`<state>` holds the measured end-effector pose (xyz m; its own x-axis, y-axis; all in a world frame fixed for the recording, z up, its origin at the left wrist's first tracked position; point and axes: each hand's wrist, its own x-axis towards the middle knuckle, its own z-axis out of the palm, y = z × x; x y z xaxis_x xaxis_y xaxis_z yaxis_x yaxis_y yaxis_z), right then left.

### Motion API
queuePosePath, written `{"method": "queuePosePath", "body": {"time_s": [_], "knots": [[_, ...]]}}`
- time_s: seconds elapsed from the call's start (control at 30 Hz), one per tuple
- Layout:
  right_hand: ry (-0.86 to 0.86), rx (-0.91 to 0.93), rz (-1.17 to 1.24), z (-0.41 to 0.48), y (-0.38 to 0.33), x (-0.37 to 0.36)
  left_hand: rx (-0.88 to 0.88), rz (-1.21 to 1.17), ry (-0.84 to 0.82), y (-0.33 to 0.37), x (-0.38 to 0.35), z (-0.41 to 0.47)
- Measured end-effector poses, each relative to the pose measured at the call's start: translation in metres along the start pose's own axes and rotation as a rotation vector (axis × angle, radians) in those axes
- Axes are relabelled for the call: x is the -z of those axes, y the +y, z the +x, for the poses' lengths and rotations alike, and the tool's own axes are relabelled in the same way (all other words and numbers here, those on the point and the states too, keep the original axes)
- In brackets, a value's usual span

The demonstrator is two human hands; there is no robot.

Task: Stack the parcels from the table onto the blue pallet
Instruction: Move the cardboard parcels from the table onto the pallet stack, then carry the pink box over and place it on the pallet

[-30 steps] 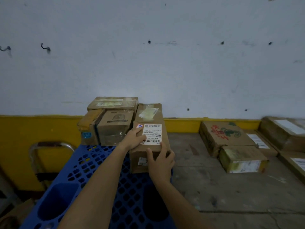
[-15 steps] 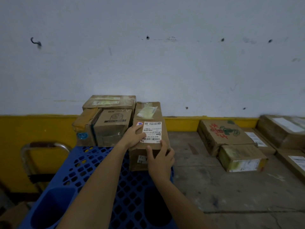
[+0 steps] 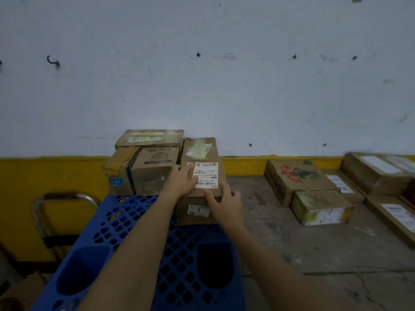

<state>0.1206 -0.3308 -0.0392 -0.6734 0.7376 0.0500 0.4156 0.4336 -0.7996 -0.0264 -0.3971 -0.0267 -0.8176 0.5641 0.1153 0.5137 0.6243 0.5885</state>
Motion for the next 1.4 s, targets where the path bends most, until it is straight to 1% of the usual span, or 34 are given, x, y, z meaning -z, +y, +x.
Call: {"method": "queuePosePath", "body": {"time_s": [0.17, 0.3, 0.4, 0.5, 0.57, 0.7, 0.8, 0.9, 1.0, 1.13, 1.33, 1.4], "knots": [[-0.043, 0.038, -0.006, 0.003, 0.014, 0.02, -0.044, 0.058, 0.026, 0.017, 0.004, -0.017], [-0.168, 0.069, 0.032, 0.004, 0.032, 0.051, -0.068, 0.144, 0.056, 0.037, 0.005, -0.033], [-0.252, 0.115, 0.02, 0.0, 0.054, 0.084, -0.091, 0.181, 0.063, 0.062, -0.002, -0.046], [-0.281, 0.132, -0.028, -0.003, 0.083, 0.128, -0.153, 0.177, 0.094, 0.098, -0.021, -0.055], [-0.291, 0.122, -0.053, -0.008, 0.106, 0.16, -0.18, 0.159, 0.057, 0.125, -0.042, -0.06], [-0.206, 0.114, -0.082, -0.017, 0.164, 0.231, -0.216, 0.106, -0.019, 0.19, -0.104, -0.074], [-0.147, 0.05, -0.098, -0.022, 0.212, 0.284, -0.256, 0.077, -0.054, 0.247, -0.164, -0.088], [-0.092, -0.016, -0.132, -0.024, 0.258, 0.336, -0.294, 0.024, -0.133, 0.304, -0.222, -0.103], [-0.047, -0.068, -0.108, -0.03, 0.299, 0.381, -0.391, -0.004, -0.226, 0.352, -0.274, -0.116], [0.056, -0.136, -0.097, -0.031, 0.345, 0.435, -0.457, -0.026, -0.344, 0.406, -0.323, -0.117], [0.208, -0.217, -0.12, -0.006, 0.397, 0.496, -0.525, -0.082, -0.402, 0.479, -0.381, -0.087], [0.289, -0.252, -0.117, 0.011, 0.409, 0.51, -0.563, -0.084, -0.441, 0.498, -0.401, -0.071]]}}
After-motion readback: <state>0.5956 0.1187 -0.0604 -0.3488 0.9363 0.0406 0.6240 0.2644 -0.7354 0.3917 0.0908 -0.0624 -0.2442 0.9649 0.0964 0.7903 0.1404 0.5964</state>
